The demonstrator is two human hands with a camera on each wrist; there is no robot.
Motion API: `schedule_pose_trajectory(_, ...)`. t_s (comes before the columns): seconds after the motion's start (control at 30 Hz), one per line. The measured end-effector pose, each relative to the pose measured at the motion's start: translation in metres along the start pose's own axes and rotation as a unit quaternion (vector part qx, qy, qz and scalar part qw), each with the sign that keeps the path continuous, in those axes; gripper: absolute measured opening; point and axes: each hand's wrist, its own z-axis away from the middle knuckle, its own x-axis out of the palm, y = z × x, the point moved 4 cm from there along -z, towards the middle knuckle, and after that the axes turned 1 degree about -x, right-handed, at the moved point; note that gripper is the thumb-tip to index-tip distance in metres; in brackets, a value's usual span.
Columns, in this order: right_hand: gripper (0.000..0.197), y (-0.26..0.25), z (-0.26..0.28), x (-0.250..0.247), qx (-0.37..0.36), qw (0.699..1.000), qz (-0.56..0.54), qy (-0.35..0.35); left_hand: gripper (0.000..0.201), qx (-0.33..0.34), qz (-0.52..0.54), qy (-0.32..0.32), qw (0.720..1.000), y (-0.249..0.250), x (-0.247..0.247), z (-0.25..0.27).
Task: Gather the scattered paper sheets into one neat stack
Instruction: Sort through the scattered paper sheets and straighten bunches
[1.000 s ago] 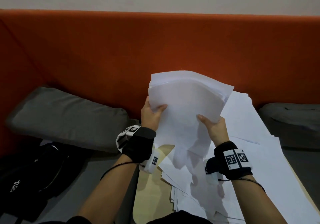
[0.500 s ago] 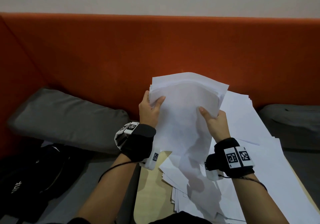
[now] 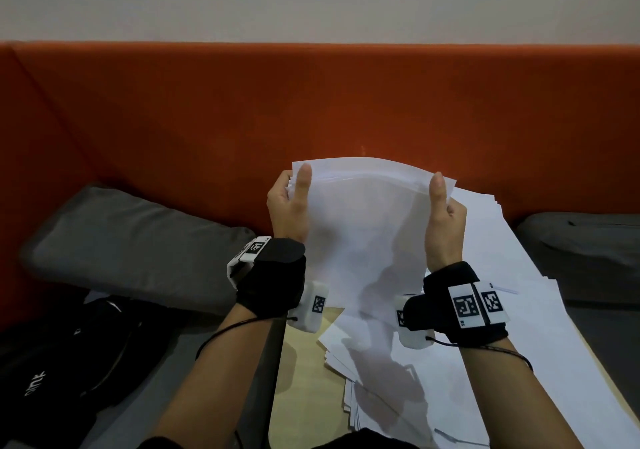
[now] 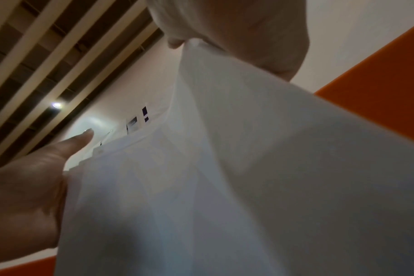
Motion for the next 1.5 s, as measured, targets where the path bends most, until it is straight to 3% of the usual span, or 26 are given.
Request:
schedule_pose_trajectory(0.2,0.056,-0.007,0.000,-0.001,-0.008,0.999,-0.011,0.045,0.052,-0.012,-0.019,0.065,0.998,0.018,0.005,-0.005)
schedule_pose_trajectory(0.4,0.044,-0.008,0.001,-0.002,0.000,0.999,-0.028,0.041,0.032,-0.030,-0.023,0.086,0.996,0.014,0.004,-0.007)
schedule_pose_trajectory(0.53,0.049,-0.010,0.005,0.000,0.007,0.999,-0.017,0.044,0.030,-0.031,-0.014,0.096,0.995,0.015,0.003,-0.004)
schedule_pose_trajectory(0.63,0.034,-0.013,0.005,0.001,0.001,0.999,-0.029,0.045,0.027,-0.031,-0.027,0.103,0.994,0.013,0.002,-0.007)
schedule_pose_trajectory(0.8,0.046,-0.018,0.009,0.001,-0.004,0.998,-0.033,0.058,0.036,-0.031,-0.012,0.109,0.993,0.016,0.004,-0.003)
schedule_pose_trajectory(1.0,0.026,-0.023,0.009,0.003,-0.002,0.996,-0.066,0.060,0.026,-0.037,-0.010,0.122,0.992,0.019,0.004,-0.004)
schedule_pose_trajectory(1.07,0.045,-0.025,0.012,0.003,-0.002,0.995,-0.079,0.068,0.035,-0.031,-0.005,0.115,0.993,0.020,0.005,-0.003)
schedule_pose_trajectory(1.13,0.048,-0.026,0.012,0.003,-0.004,0.994,-0.078,0.075,0.044,-0.031,-0.011,0.111,0.993,0.020,0.005,-0.003)
schedule_pose_trajectory(1.3,0.025,-0.017,0.004,0.004,-0.017,0.995,-0.076,0.070,0.011,-0.045,-0.017,0.111,0.993,0.017,0.004,-0.007)
schedule_pose_trajectory(1.43,0.036,-0.015,0.004,0.005,-0.037,0.993,-0.090,0.066,0.004,-0.017,-0.016,0.095,0.995,0.015,0.006,-0.004)
schedule_pose_trajectory(1.5,0.033,-0.018,0.007,0.007,-0.051,0.994,-0.085,0.045,0.018,0.003,-0.053,0.093,0.994,0.012,0.006,-0.004)
